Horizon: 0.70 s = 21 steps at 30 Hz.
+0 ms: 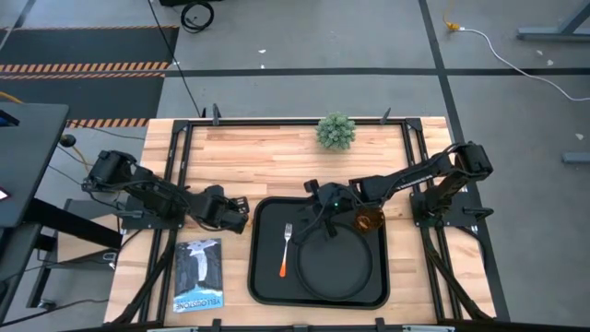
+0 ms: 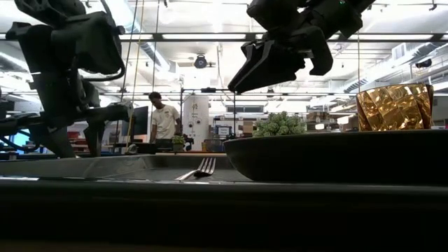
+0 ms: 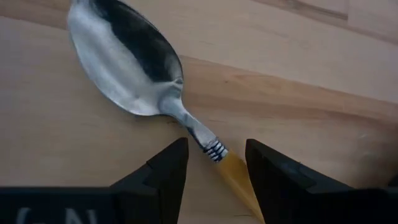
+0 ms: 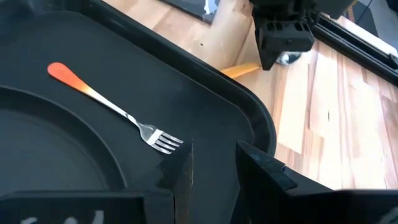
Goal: Pick and place plate/cup/fork/spoon on tray
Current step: Put the orange spoon on the black tray to the left of the orange fork
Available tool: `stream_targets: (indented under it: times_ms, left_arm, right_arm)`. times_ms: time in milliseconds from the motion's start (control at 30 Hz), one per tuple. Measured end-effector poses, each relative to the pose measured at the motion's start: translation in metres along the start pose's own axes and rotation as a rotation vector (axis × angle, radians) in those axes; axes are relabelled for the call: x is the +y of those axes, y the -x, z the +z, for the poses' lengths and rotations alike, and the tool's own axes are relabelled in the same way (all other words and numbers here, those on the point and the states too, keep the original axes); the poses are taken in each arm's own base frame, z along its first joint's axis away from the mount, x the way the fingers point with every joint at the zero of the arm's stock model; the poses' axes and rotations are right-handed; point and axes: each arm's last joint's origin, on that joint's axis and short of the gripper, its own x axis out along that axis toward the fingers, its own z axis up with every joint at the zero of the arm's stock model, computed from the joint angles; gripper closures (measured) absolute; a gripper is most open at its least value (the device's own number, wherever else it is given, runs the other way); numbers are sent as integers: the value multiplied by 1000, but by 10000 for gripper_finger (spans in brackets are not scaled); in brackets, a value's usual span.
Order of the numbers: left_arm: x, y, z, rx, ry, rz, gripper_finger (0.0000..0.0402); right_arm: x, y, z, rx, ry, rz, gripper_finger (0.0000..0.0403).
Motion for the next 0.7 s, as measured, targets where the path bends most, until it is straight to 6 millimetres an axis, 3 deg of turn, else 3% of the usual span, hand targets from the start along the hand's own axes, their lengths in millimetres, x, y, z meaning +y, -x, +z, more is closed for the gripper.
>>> stream_targets:
  times_ms: [367,700]
  left_arm:
    - [-3,-6,9,23,11,43,232]
    - [-5,-11,20,78,-51,98,270]
  right_arm:
    - [3,0,4,-41,-8,21,275]
    - [3,0,5,-49,-12,23,275]
